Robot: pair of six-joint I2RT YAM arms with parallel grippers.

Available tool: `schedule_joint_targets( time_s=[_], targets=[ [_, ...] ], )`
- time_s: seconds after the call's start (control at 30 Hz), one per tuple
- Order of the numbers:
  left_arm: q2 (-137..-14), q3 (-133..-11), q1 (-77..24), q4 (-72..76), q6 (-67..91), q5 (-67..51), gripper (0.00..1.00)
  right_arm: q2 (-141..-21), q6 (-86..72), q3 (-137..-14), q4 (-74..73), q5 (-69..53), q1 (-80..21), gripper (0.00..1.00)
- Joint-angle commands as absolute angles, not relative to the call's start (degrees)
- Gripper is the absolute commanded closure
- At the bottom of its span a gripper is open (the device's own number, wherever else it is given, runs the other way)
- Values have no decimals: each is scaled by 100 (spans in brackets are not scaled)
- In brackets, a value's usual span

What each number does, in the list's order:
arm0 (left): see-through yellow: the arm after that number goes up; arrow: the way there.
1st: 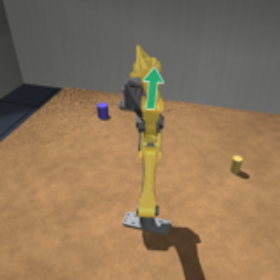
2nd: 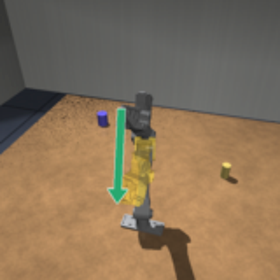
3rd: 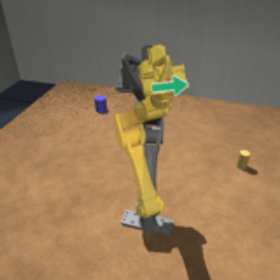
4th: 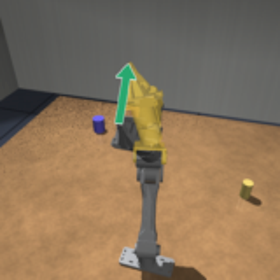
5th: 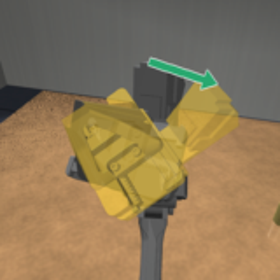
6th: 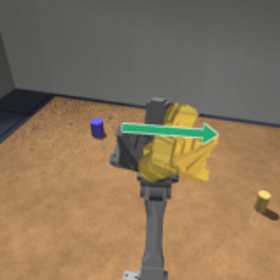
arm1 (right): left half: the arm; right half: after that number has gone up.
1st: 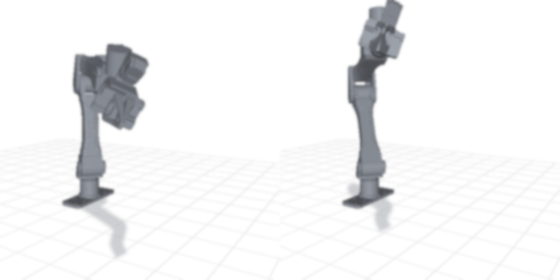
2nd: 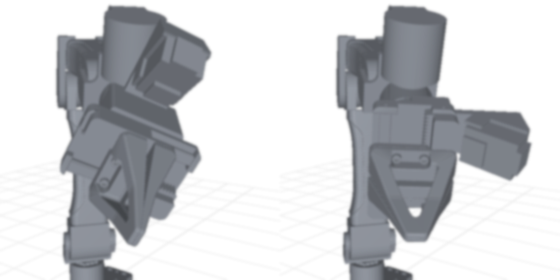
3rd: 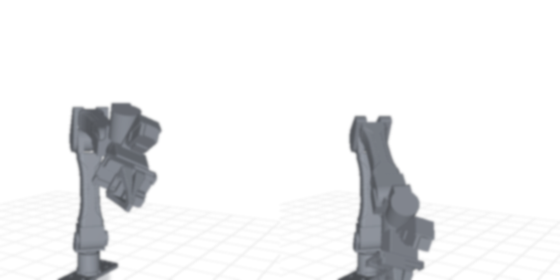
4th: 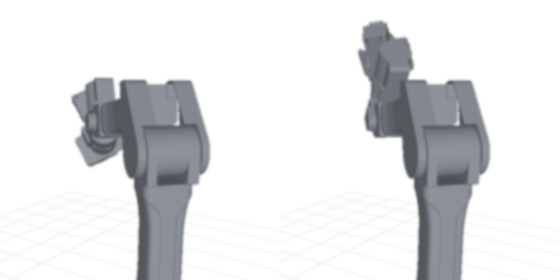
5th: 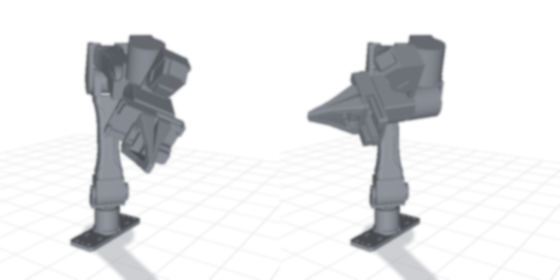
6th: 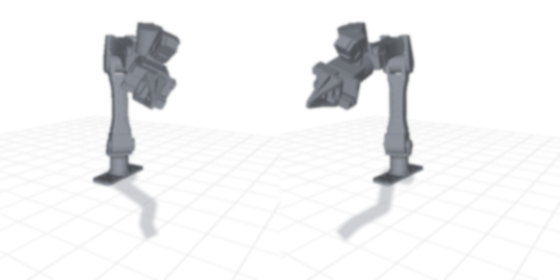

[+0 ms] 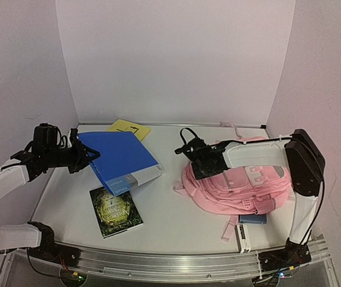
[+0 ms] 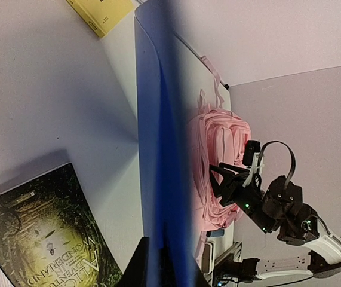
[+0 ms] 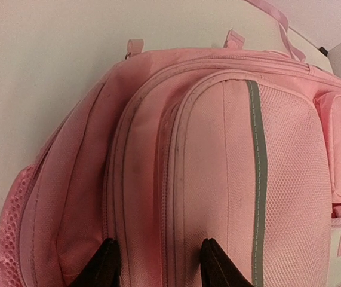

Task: Pack the student bag
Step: Pick up the files from the center of the board.

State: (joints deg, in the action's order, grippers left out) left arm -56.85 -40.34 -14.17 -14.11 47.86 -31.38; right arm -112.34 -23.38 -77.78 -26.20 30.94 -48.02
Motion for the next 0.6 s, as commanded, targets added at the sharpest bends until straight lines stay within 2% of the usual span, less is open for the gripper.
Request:
schedule_joint_targets(
  time_s=[0.0, 0.23, 0.57],
  targets=[
    [-5517, -3989, -1399, -1156, 4680, -3325, 100, -10720, -2243, -7893, -2839, 2545, -4576, 55],
    [-5520, -3894, -1403, -1053, 4738, -3356, 100, -10269, -2205, -7916, -2861, 2358, -4498, 49],
    [-5505, -3919, -1398, -1079, 4733, -3428, 100, -10823, -2179, -7838, -2952, 2599, -4463, 50]
  ],
)
